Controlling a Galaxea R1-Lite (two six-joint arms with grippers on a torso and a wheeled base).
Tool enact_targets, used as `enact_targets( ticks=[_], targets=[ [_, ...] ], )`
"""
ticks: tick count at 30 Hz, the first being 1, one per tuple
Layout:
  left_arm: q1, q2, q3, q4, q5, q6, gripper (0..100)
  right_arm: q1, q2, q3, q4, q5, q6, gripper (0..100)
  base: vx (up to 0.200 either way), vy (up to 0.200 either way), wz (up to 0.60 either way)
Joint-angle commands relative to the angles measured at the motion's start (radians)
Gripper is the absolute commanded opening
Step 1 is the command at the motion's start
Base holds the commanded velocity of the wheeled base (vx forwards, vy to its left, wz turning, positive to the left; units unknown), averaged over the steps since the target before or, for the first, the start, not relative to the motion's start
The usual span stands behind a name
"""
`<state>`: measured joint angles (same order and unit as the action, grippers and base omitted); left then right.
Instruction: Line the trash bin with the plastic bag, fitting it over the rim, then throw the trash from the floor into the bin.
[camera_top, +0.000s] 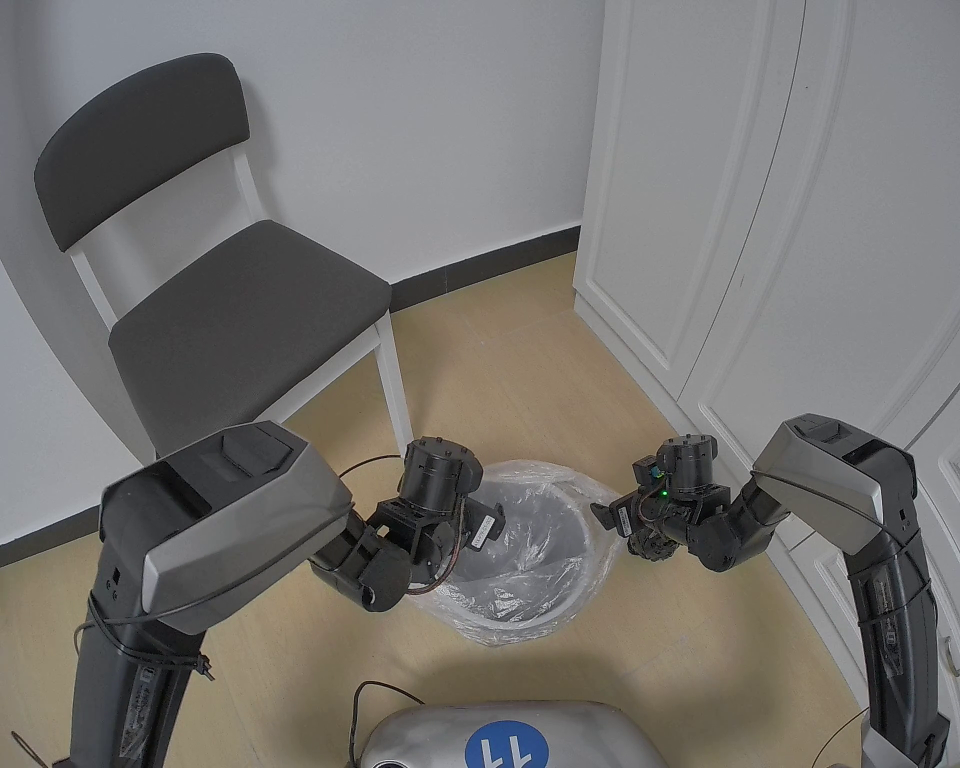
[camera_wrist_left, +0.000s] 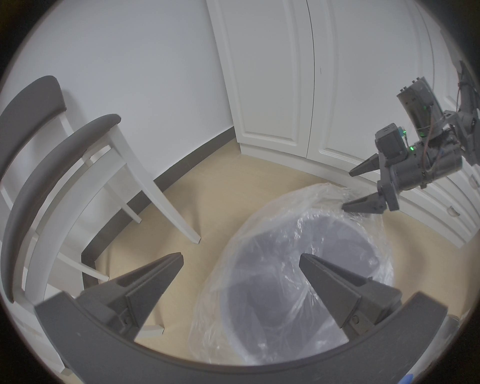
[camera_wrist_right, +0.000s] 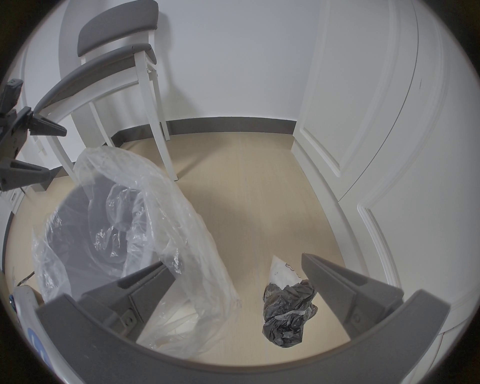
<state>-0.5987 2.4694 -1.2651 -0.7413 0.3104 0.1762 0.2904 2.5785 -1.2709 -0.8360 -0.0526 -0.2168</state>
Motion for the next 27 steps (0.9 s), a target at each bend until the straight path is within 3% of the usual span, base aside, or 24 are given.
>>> enact_targets(
  ticks=[1, 12, 22, 27],
  targets=[
    [0.014, 0.132, -0.171, 0.049, 0.010, 0.028, 100, 0.004, -0.004, 0.004, -0.045, 0.000, 0.007, 100, 0.000, 0.000, 0.00],
    [0.102, 0.250, -0.401, 0.146, 0.068, 0.029, 100, 0.004, -0.074, 0.047, -0.072, 0.003, 0.036, 100, 0.000, 0.000, 0.00],
    [0.134, 0.244, -0.427, 0.132, 0.075, -0.020, 100, 0.004, -0.089, 0.064, -0.087, 0.036, 0.050, 100, 0.000, 0.000, 0.00],
    [0.125, 0.243, -0.424, 0.118, 0.075, -0.035, 100, 0.032, -0.107, 0.085, -0.111, 0.071, 0.106, 100, 0.000, 0.000, 0.00]
  ],
)
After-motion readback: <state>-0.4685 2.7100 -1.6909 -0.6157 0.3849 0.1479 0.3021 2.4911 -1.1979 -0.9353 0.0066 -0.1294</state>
